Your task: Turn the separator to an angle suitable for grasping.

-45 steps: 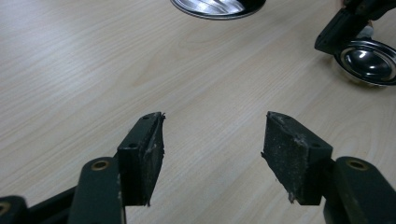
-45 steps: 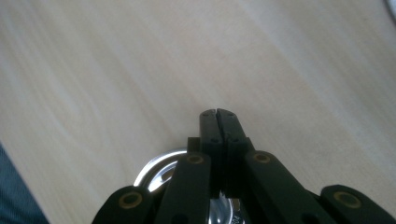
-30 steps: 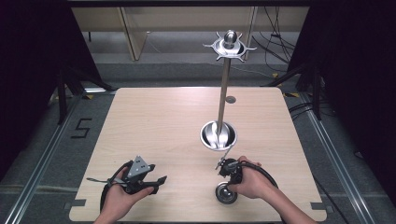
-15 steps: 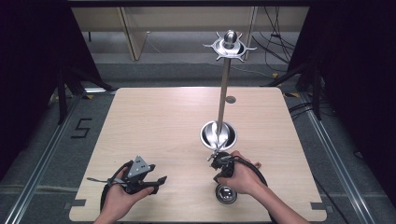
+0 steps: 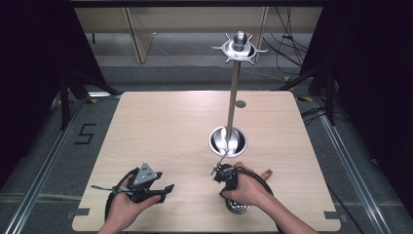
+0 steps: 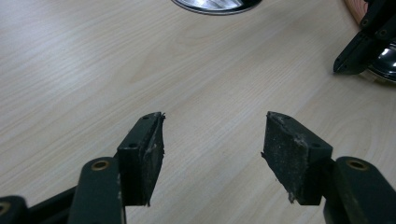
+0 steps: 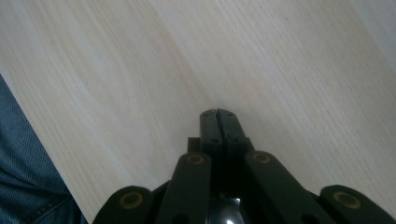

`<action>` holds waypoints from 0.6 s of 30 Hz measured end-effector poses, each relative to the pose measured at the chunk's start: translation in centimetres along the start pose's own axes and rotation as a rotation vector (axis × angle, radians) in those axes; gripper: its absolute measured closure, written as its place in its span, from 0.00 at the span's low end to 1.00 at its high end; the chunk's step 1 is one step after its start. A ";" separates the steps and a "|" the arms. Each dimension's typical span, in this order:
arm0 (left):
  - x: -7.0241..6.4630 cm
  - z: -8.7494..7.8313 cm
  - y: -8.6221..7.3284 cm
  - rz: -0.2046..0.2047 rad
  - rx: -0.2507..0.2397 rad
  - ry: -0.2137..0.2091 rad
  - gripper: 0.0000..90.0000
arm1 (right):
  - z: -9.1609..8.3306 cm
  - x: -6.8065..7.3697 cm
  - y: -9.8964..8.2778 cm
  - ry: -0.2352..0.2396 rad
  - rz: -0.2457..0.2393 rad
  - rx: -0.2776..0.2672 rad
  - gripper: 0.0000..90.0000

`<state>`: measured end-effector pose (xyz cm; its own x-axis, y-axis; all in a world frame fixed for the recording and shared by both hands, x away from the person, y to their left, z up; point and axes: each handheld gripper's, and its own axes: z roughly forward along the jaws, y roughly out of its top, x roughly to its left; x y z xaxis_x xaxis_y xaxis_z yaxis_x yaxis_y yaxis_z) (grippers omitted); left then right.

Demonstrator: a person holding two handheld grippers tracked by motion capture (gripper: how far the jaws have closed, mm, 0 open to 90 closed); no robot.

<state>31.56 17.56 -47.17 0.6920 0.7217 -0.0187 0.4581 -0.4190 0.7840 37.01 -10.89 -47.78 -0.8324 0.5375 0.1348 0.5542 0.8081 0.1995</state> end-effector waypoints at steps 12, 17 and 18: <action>0.0 0.0 0.0 -0.003 -0.005 0.008 0.42 | -0.6 0.2 -2.7 0.002 -0.028 0.131 1.00; 0.2 0.1 0.1 0.032 -0.004 0.017 0.42 | -1.2 -0.3 -4.5 -0.015 -0.018 0.165 1.00; -0.1 0.1 -0.1 -0.008 -0.003 0.016 0.41 | -1.2 -0.4 -5.0 0.016 0.003 0.154 1.00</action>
<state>31.55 17.48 -47.28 0.6792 0.7338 -0.0152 0.4622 -0.4115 0.7856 34.62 -15.44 -47.64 -0.8297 0.5373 0.1514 0.5491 0.8344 0.0478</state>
